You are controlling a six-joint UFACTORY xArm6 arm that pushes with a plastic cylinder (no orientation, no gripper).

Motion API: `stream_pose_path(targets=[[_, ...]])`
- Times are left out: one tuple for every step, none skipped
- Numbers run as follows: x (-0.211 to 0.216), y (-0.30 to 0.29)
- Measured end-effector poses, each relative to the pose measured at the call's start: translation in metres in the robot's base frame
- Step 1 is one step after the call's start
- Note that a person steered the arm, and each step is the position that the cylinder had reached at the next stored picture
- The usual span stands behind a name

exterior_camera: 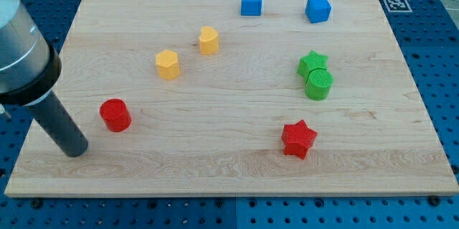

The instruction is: Push the red circle slightly to the right of the board

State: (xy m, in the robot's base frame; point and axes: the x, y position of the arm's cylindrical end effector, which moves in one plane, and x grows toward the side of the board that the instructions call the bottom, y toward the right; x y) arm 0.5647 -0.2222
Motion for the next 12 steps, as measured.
stream_pose_path(targets=[[-0.009, -0.008], [-0.03, -0.008], [-0.049, -0.008], [-0.051, 0.01], [-0.044, 0.026], [-0.036, 0.037], [-0.036, 0.037], [-0.036, 0.039], [-0.036, 0.047], [-0.036, 0.047], [-0.036, 0.055], [-0.036, 0.056]])
